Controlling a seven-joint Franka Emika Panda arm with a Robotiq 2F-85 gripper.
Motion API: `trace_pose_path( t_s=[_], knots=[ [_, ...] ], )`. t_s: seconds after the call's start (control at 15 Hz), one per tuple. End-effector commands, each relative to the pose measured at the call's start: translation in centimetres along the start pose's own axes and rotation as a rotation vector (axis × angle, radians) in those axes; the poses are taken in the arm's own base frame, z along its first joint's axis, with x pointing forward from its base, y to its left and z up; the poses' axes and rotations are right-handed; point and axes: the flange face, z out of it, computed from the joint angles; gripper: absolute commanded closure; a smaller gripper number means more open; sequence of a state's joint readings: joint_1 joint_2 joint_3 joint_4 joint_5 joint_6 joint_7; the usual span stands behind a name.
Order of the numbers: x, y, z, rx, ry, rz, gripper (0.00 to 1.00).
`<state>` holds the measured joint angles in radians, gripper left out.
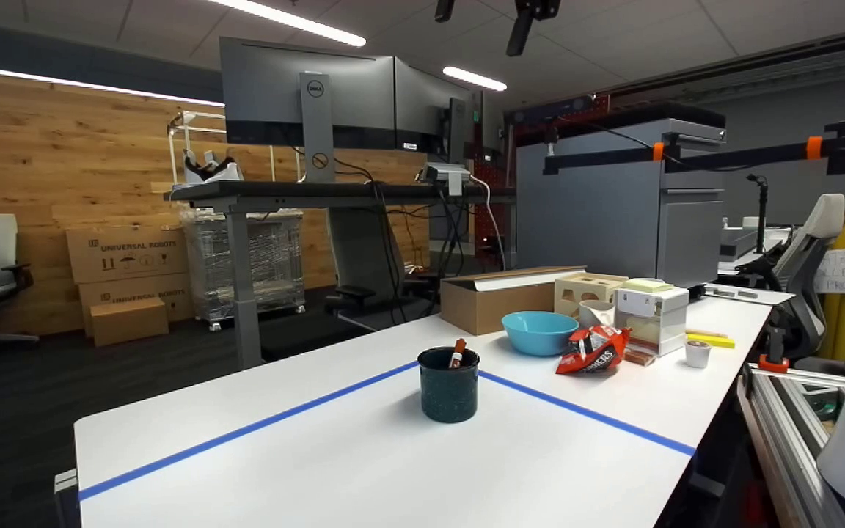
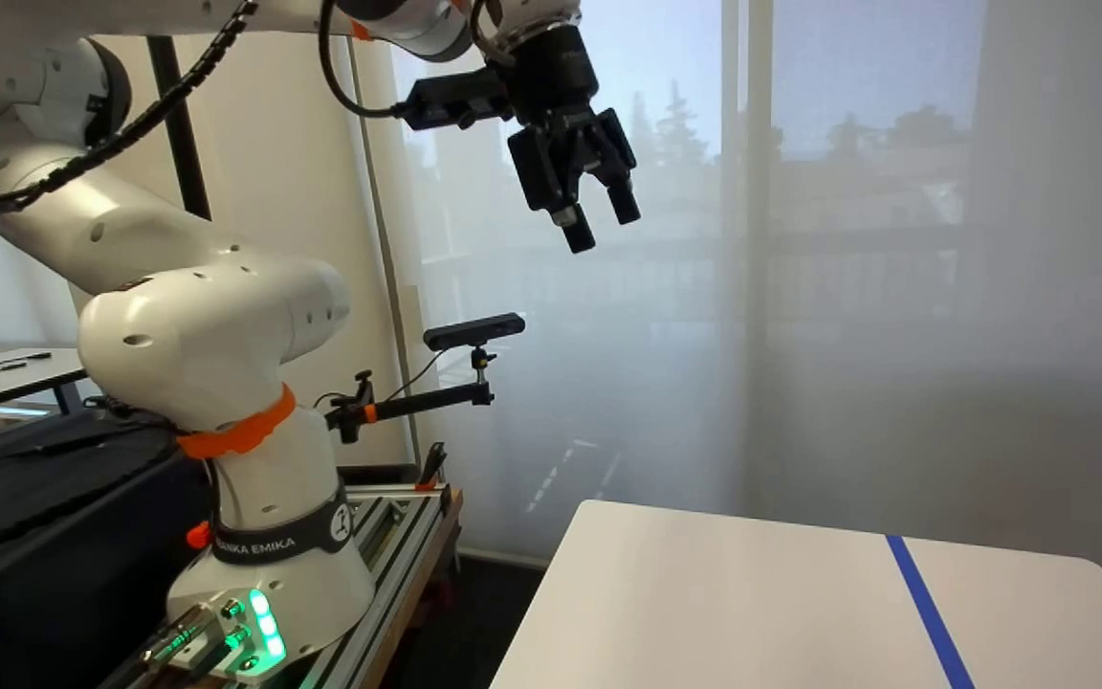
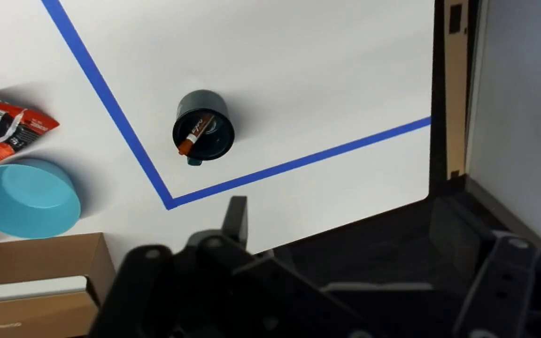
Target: Remove the marker from the cup
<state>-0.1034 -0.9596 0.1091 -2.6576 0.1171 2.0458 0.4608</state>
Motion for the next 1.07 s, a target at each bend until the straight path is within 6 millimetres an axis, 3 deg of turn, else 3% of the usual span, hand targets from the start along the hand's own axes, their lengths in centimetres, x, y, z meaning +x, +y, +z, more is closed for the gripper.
trace_pose_path(
  t_s=[0.0,0.47,1.0],
  knots=[
    [0.6,-0.2,3.0,-0.022,0.080,0.179,0.00],
    [3.6,0.2,7.4,-0.053,0.247,0.498,0.00],
    [6.7,3.6,13.0,-0.220,0.428,0.778,0.00]
  ],
)
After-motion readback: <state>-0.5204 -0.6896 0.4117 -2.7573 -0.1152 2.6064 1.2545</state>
